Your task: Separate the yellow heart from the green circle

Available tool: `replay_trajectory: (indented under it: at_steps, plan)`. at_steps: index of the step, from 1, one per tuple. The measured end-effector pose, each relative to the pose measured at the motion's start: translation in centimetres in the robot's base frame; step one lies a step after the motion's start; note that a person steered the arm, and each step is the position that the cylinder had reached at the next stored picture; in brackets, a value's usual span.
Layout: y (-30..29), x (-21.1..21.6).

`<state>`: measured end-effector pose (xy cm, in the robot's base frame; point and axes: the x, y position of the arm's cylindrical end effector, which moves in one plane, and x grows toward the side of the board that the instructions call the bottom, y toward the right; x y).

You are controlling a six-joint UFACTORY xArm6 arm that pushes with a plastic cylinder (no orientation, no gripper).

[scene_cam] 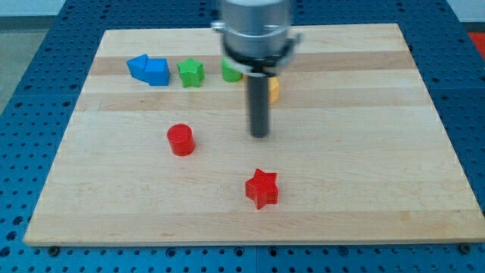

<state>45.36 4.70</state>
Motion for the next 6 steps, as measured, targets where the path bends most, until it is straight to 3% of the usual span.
replay_trajectory:
  at_steps: [1, 2, 3, 4, 6]
  plan:
    - [10.0, -4.9]
    - [12.2, -15.1]
    - [7.4, -21.6]
    - [0.9, -21.6]
    - [-3.5, -17.4]
